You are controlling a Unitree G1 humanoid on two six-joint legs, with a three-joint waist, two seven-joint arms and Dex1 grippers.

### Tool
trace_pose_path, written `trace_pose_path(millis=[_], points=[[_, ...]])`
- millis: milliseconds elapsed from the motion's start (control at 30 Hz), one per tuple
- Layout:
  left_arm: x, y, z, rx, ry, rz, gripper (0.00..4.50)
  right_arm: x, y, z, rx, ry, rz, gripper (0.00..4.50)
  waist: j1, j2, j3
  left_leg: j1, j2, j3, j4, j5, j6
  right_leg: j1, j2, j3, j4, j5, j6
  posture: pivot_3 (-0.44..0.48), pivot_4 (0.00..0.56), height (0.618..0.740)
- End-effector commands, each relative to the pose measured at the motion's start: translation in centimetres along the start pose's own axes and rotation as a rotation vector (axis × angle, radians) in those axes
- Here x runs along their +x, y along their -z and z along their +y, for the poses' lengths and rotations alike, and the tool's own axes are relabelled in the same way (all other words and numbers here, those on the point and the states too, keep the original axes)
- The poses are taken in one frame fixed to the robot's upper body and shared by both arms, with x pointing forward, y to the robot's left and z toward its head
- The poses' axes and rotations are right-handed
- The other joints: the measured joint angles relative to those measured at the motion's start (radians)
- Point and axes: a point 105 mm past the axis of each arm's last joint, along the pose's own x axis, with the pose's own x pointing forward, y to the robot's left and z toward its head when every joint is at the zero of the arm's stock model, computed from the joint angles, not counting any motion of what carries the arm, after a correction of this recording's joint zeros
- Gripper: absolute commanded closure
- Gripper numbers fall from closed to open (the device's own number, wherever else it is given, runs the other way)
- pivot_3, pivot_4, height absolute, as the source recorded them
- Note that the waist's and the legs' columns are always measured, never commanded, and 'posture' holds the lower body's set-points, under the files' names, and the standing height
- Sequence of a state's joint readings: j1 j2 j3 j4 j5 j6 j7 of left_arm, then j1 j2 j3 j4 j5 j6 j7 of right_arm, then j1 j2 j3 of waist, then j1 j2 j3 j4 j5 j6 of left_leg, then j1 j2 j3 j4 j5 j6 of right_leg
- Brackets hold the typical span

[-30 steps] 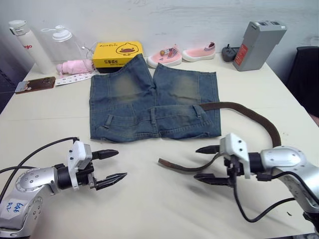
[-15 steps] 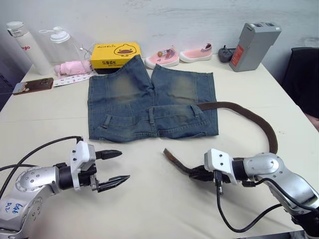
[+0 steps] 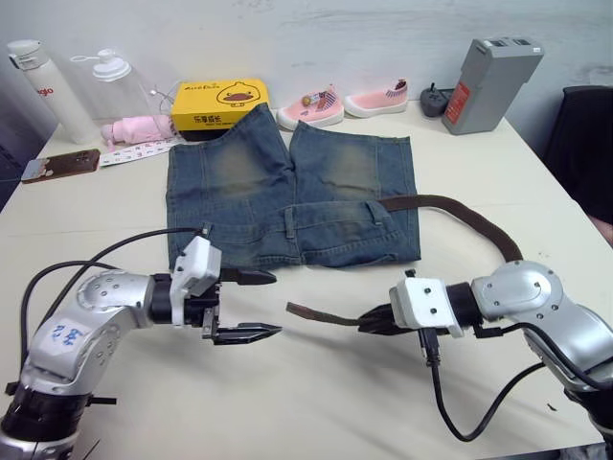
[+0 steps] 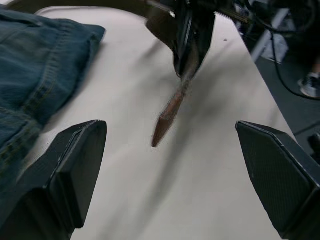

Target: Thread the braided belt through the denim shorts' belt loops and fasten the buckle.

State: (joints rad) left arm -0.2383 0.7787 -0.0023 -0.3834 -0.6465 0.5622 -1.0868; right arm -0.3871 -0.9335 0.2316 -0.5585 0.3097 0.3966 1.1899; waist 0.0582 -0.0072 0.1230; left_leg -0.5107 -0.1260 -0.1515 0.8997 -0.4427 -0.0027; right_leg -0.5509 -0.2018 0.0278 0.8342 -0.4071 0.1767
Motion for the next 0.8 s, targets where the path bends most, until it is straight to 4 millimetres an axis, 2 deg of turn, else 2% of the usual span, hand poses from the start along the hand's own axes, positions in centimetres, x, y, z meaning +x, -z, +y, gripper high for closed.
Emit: trace_pose_path(millis=[33,167,267,367,400,500,533,733,800], points=[[0.7,0.0,-0.1,0.025,0.035,-0.002,0.00,0.2,-1.1,0.2,-0.040,-0.011,-0.021,4.47,-0.003,0.000,0.000,0.000,0.000,0.000,0.000,0.000,0.000,0.000,0.000,0.000,0.000,0.000,0.000,0.000,0.150,0.636],[1.3,0.5,0.3,0.021,0.035,-0.006,0.00,0.3,-1.3,0.1,-0.039,-0.001,-0.026,4.47,-0.004,0.000,0.000,0.000,0.000,0.000,-0.001,0.001,0.000,0.000,0.000,0.000,-0.001,0.000,0.000,0.000,0.150,0.636],[1.6,0.0,0.3,0.024,0.046,-0.043,0.83,0.2,-1.2,0.1,-0.035,0.005,-0.021,4.50,-0.004,-0.001,0.000,0.000,0.000,0.000,-0.001,0.001,0.000,0.000,0.000,0.000,-0.001,0.000,0.000,0.000,0.150,0.636],[1.6,0.0,0.2,0.027,0.054,-0.044,2.28,0.1,-1.1,0.0,-0.032,0.009,-0.017,4.50,-0.004,-0.001,0.000,0.000,0.000,0.000,-0.001,0.002,0.000,0.000,0.000,0.000,-0.001,0.000,0.000,0.000,0.150,0.636],[1.6,0.2,0.1,0.027,0.055,-0.037,2.64,0.1,-1.1,0.0,-0.032,0.011,-0.017,4.50,-0.004,-0.001,0.000,0.000,0.000,0.000,-0.001,0.002,0.000,0.000,0.000,0.000,0.000,0.000,0.000,0.000,0.150,0.636],[1.5,0.4,0.1,0.027,0.057,-0.024,4.23,0.1,-1.1,0.0,-0.030,0.014,-0.017,4.50,-0.004,-0.001,0.000,0.000,0.000,0.000,-0.001,0.002,0.000,0.000,0.000,0.000,-0.001,0.000,0.000,0.000,0.150,0.636],[1.5,0.4,0.1,0.027,0.056,-0.025,4.44,0.1,-1.1,-0.1,-0.029,0.016,-0.018,4.50,-0.004,-0.001,0.000,0.000,0.000,0.000,-0.001,0.002,0.000,0.000,0.000,0.000,-0.001,0.000,0.000,0.000,0.150,0.636],[1.7,0.0,0.2,0.018,0.046,-0.045,4.44,0.1,-0.9,-0.3,-0.005,0.029,-0.013,4.50,-0.004,-0.001,0.000,0.000,0.000,0.000,-0.001,0.002,0.000,0.000,0.000,0.000,-0.001,0.000,0.000,0.000,0.150,0.636],[2.0,0.0,0.2,-0.016,0.036,-0.066,4.50,-0.2,-0.9,-1.4,0.101,0.106,-0.039,3.61,-0.004,-0.001,0.000,0.000,0.000,0.000,-0.001,0.002,0.000,0.000,-0.001,0.000,-0.001,0.000,0.000,0.000,0.150,0.636]])
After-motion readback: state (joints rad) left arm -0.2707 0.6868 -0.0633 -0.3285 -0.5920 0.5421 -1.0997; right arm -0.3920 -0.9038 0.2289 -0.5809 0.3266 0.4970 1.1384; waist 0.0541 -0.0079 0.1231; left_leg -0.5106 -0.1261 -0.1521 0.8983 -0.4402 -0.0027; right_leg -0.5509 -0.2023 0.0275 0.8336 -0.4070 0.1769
